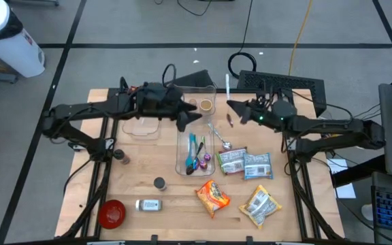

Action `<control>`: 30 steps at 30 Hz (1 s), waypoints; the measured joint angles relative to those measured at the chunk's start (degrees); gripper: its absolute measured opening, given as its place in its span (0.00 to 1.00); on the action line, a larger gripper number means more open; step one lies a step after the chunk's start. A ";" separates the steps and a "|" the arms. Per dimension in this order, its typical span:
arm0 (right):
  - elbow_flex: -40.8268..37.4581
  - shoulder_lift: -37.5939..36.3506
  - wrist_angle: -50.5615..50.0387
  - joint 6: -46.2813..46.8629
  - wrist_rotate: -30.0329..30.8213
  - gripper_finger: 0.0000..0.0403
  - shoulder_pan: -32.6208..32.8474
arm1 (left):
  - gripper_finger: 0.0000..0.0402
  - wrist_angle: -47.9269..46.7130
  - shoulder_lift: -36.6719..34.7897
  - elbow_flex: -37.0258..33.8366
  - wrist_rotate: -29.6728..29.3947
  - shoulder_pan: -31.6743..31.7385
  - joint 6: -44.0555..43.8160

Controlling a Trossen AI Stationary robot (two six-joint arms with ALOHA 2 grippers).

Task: Pick & Place Food Item
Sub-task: Put the right white blue spoon into the bottom right transparent bin

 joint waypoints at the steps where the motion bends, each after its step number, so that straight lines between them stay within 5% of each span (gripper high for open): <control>1: 0.01 1.09 2.43 -0.11 0.03 0.02 0.86 | 0.63 1.47 0.64 0.01 1.72 0.90 -0.08; 8: 0.01 9.97 18.07 0.43 -0.62 0.02 4.88 | 0.63 10.13 4.34 0.01 10.74 5.23 2.53; 15: 0.02 17.18 35.59 1.08 -4.39 0.02 6.26 | 0.63 12.04 7.00 -0.04 11.88 7.29 3.37; 30: 0.02 21.09 39.52 4.82 -8.34 0.02 6.26 | 0.64 18.49 6.94 -0.04 23.13 7.94 7.66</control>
